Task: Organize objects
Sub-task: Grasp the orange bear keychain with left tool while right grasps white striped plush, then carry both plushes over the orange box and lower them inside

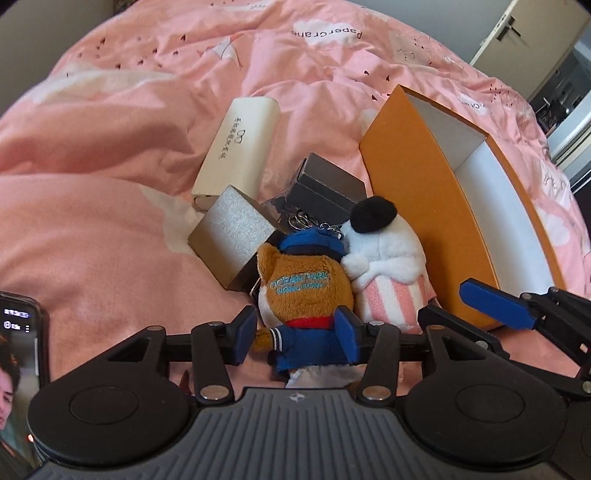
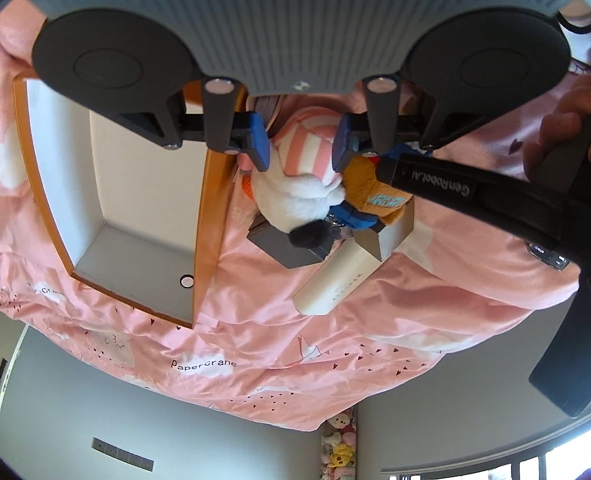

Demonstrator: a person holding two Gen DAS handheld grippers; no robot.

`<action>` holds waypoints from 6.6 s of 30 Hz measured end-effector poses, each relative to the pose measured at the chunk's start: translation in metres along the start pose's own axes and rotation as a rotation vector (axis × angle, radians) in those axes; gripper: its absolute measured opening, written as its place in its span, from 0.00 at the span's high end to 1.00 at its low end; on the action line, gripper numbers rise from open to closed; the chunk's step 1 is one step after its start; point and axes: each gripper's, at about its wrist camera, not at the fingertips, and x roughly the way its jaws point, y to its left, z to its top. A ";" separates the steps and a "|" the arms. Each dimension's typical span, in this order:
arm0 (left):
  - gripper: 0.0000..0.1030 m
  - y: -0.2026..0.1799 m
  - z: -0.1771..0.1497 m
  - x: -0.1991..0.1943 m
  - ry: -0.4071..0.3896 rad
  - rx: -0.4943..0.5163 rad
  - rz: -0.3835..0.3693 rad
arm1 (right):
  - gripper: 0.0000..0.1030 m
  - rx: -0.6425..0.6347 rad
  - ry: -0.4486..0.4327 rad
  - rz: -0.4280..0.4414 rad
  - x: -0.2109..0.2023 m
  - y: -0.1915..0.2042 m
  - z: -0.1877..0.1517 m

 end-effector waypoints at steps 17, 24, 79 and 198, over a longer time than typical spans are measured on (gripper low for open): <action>0.41 0.032 0.012 0.038 0.119 -0.188 -0.183 | 0.45 -0.143 0.103 0.025 0.040 0.012 0.021; 0.48 0.022 0.012 0.022 0.056 -0.139 -0.119 | 0.37 -0.200 0.135 0.032 0.055 0.017 0.025; 0.49 -0.093 0.031 -0.061 -0.319 0.031 -0.180 | 0.40 -0.081 -0.221 0.030 -0.074 -0.087 0.024; 0.46 -0.198 0.051 0.167 0.360 0.023 -0.093 | 0.78 -0.537 0.356 0.116 0.038 -0.199 0.016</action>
